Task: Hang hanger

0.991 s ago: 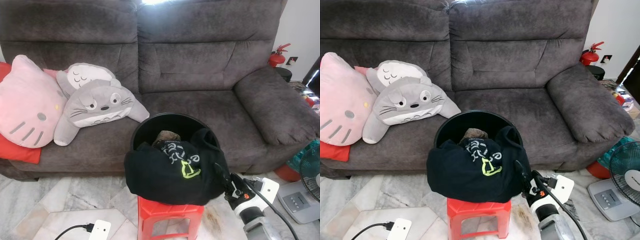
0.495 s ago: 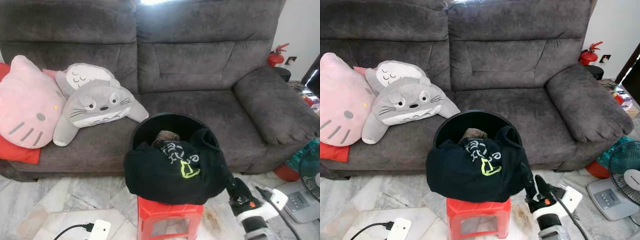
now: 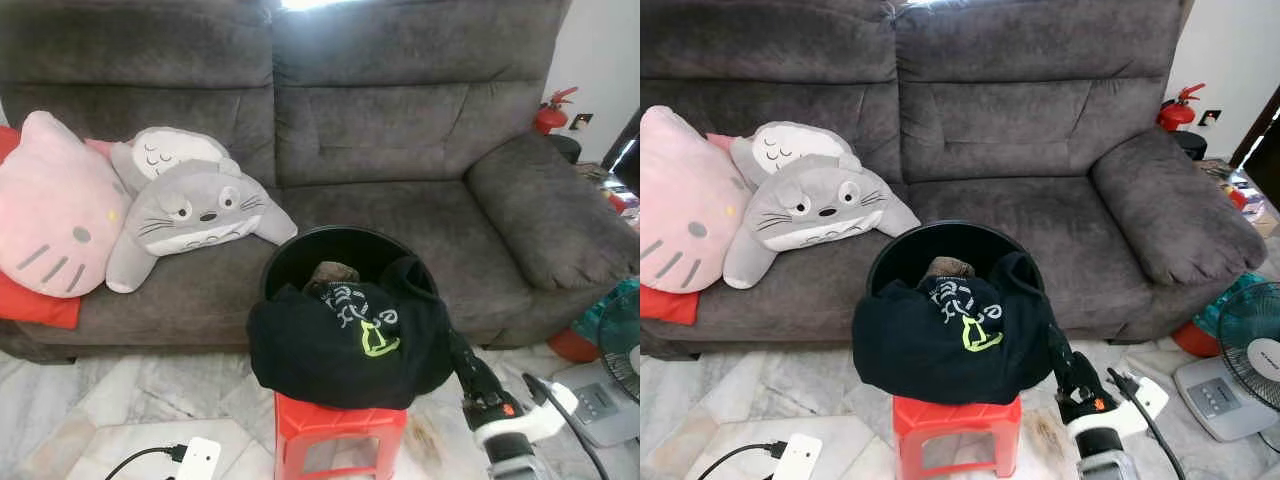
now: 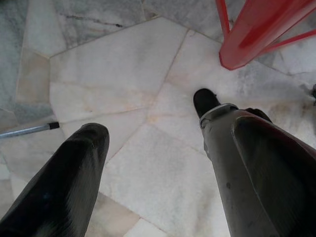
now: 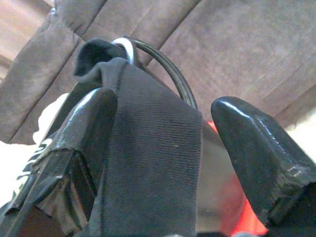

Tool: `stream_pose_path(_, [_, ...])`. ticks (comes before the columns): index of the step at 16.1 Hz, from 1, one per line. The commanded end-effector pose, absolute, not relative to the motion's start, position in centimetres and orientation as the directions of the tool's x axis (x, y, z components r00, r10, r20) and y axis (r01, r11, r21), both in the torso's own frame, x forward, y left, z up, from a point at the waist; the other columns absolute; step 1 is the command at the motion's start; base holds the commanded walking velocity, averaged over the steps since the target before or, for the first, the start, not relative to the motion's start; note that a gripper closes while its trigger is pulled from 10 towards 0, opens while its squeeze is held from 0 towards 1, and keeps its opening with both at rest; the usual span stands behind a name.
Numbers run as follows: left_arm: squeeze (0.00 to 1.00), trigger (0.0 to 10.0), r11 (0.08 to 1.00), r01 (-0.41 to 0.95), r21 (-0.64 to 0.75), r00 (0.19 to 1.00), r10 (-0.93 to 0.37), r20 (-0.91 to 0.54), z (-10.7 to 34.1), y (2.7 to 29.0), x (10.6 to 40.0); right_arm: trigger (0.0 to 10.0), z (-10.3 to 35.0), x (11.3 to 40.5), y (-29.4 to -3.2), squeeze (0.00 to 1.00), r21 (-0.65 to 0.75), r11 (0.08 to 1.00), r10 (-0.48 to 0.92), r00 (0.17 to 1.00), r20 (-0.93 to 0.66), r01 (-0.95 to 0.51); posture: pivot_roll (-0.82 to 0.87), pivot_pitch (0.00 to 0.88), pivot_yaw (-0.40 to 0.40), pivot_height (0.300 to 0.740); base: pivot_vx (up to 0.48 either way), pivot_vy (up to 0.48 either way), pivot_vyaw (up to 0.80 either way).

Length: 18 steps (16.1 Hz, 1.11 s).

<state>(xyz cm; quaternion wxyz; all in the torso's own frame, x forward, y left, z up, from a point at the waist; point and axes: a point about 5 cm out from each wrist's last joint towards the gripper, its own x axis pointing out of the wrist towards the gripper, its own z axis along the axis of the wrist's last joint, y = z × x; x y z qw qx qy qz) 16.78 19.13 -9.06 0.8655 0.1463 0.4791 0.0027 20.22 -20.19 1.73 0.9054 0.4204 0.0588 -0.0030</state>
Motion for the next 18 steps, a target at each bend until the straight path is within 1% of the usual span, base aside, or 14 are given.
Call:
stream_pose_path(1, [0.0, 10.0, 0.95, 0.147, 0.276, 0.528, 0.161, -0.834, -9.2, 19.4, 16.3, 10.0, 1.4, 20.1, -20.4, 0.0, 0.768, 0.636, 0.031, 0.992, -0.118, 0.072, -0.16, 0.013, -0.002, 0.74, 0.0, 0.0, 0.0])
stream_pose_path(5, [0.0, 10.0, 0.942, 0.165, 0.293, 0.538, 0.163, -0.827, -9.1, 19.4, 16.5, 10.0, -0.2, 20.7, -20.3, 0.0, 0.786, 0.609, 0.036, 0.987, -0.155, 0.101, -0.16, 0.008, 0.004, 0.74, 0.0, 0.0, 0.0])
stream_pose_path(9, [0.0, 10.0, 0.939, 0.169, 0.301, 0.541, 0.167, -0.824, -9.1, 19.4, 16.5, 10.0, -0.7, 21.1, -19.6, 0.0, 0.807, 0.585, 0.078, 0.985, -0.152, 0.078, -0.15, 0.007, 0.006, 0.74, 0.0, 0.0, 0.0])
stream_pose_path(13, [0.0, 10.0, 0.927, 0.19, 0.324, 0.549, 0.173, -0.817, -9.1, 19.4, 16.6, 10.0, -0.5, 21.3, -19.3, 0.0, 0.83, 0.558, 0.137, 0.987, -0.09, -0.002, -0.15, 0.007, 0.006, 0.74, 0.0, 0.0, 0.0])
stream_pose_path(18, [0.0, 10.0, 0.921, 0.199, 0.335, 0.558, 0.175, -0.811, -9.0, 19.5, 16.7, 10.0, 0.8, 20.2, -18.9, 0.0, 0.848, 0.52, 0.196, 0.981, 0.001, -0.104, -0.16, 0.012, 0.006, 0.74, 0.0, 0.0, 0.0])
